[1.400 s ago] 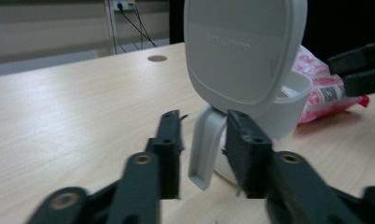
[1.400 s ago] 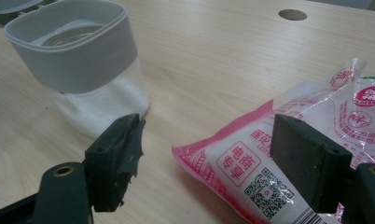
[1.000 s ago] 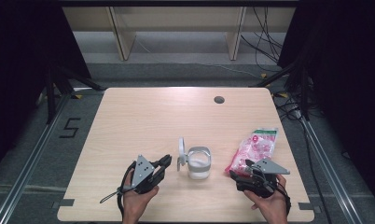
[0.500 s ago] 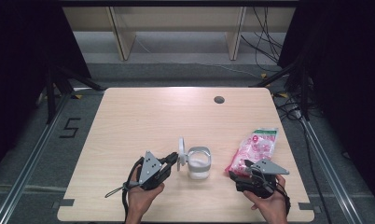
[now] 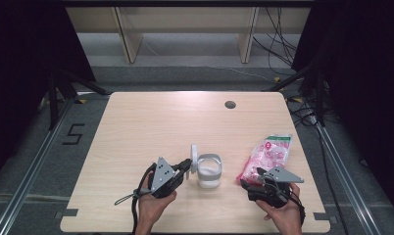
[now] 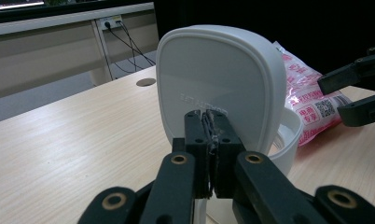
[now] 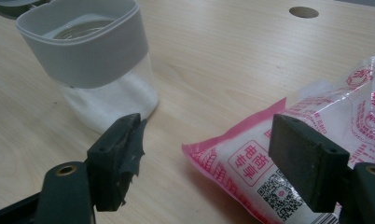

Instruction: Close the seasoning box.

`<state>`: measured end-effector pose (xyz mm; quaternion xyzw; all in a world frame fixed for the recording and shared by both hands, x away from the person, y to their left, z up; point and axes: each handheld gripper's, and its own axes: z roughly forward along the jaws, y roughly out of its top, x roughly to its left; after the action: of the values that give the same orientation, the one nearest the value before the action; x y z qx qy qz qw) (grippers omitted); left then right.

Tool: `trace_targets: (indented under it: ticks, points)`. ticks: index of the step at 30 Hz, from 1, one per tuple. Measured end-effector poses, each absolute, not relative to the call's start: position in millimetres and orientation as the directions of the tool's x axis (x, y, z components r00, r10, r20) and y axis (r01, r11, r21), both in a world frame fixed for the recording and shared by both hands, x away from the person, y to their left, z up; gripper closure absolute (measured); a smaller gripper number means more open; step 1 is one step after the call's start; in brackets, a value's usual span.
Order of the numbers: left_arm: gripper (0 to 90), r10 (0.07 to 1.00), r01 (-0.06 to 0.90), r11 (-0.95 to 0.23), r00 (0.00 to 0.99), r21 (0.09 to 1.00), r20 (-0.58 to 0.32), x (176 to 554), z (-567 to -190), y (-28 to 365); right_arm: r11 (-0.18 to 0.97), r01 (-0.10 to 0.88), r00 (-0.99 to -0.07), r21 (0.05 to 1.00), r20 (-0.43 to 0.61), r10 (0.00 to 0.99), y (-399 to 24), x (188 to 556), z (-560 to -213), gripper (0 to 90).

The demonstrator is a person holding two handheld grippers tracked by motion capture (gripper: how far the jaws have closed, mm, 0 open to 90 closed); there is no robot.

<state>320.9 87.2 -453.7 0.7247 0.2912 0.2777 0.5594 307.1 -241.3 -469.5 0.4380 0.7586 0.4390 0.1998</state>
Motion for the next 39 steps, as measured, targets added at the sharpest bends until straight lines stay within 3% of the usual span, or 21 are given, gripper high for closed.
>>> trace_targets:
  ticks: [13, 22, 23, 25, 28, 31, 33, 34, 35, 39]
  points:
    - [86.2, 0.715, 0.11, -0.216, 0.695, 0.97, 0.08, 322.4, -454.3, 77.1, 0.263, 0.455, -0.559, 0.85, 0.043, 0.828, -243.4, 310.1, -470.4, 27.0]
    - [84.1, 0.715, 0.116, -0.208, 0.695, 0.971, 0.071, 321.4, -454.8, 76.9, 0.238, 0.481, -0.545, 0.844, 0.075, 0.835, -242.0, 307.9, -469.5, 27.0]
    - [83.8, 0.716, 0.113, -0.206, 0.694, 0.972, 0.071, 321.2, -454.9, 77.7, 0.275, 0.444, -0.557, 0.853, 0.022, 0.83, -244.8, 310.4, -469.5, 27.1]
    - [82.1, 0.71, 0.113, -0.196, 0.702, 0.974, 0.061, 320.5, -455.8, 78.8, 0.24, 0.479, -0.542, 0.844, 0.069, 0.838, -241.8, 307.8, -469.8, 27.1]
    - [77.6, 0.715, 0.124, -0.195, 0.697, 0.973, 0.054, 319.9, -457.3, 82.1, 0.241, 0.481, -0.547, 0.843, 0.074, 0.834, -241.8, 307.9, -469.5, 27.1]
    - [64.5, 0.703, 0.137, -0.176, 0.71, 0.975, 0.028, 317.3, -458.8, 85.7, 0.249, 0.472, -0.551, 0.846, 0.063, 0.832, -242.0, 308.4, -469.9, 27.1]
    - [62.0, 0.7, 0.142, -0.169, 0.714, 0.975, 0.018, 316.2, -459.7, 87.0, 0.249, 0.487, -0.548, 0.837, 0.071, 0.833, -241.9, 307.0, -468.8, 27.0]
    - [55.2, 0.702, 0.142, -0.18, 0.712, 0.973, 0.026, 315.4, -459.7, 88.5, 0.246, 0.472, -0.553, 0.847, 0.067, 0.83, -241.5, 308.5, -469.9, 27.1]
    - [55.2, 0.708, 0.15, -0.171, 0.706, 0.974, 0.016, 314.2, -460.2, 89.0, 0.246, 0.472, -0.553, 0.847, 0.067, 0.83, -241.5, 308.5, -469.9, 27.1]
    - [41.2, 0.706, 0.168, -0.174, 0.708, 0.97, 0.004, 310.4, -463.4, 92.0, 0.271, 0.46, -0.57, 0.846, 0.047, 0.82, -242.8, 309.4, -469.3, 27.1]
